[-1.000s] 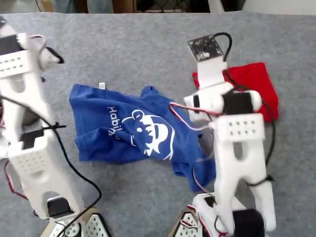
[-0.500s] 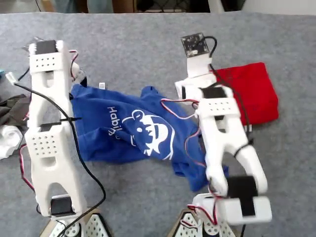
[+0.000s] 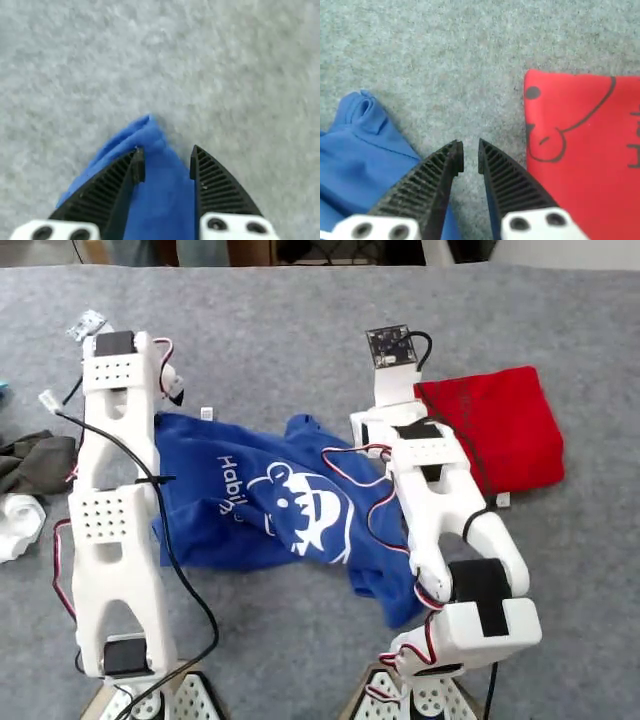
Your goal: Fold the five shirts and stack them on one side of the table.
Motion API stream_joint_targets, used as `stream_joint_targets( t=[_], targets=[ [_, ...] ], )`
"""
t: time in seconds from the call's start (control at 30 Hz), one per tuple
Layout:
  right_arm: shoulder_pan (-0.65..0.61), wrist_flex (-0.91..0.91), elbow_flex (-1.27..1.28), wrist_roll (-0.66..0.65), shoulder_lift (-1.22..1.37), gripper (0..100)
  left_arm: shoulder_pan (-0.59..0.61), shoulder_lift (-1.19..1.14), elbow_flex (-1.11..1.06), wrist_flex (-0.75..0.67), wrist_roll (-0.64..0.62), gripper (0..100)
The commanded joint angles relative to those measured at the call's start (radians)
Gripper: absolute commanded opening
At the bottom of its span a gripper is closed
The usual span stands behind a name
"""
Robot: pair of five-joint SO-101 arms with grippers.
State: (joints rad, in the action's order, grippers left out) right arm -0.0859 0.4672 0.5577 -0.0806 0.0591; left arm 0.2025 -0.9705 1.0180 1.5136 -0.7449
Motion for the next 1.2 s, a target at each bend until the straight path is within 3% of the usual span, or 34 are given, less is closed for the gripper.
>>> stream_joint_targets(
  t=[0.0,0.43,0.7,1.17],
  targets=[
    [0.002,-0.020,-0.022,0.005,-0.002,6.0,0.051,-0.017,0.108,-0.017,-0.009,17],
    [0.002,-0.020,-0.021,0.005,-0.002,6.0,0.070,-0.072,0.162,0.000,-0.009,17],
    [0.002,-0.020,-0.021,0.005,-0.002,6.0,0.035,-0.081,0.297,0.124,-0.021,17],
    [0.002,-0.020,-0.021,0.005,-0.002,6.0,0.027,-0.193,0.263,0.040,-0.025,17]
  ],
)
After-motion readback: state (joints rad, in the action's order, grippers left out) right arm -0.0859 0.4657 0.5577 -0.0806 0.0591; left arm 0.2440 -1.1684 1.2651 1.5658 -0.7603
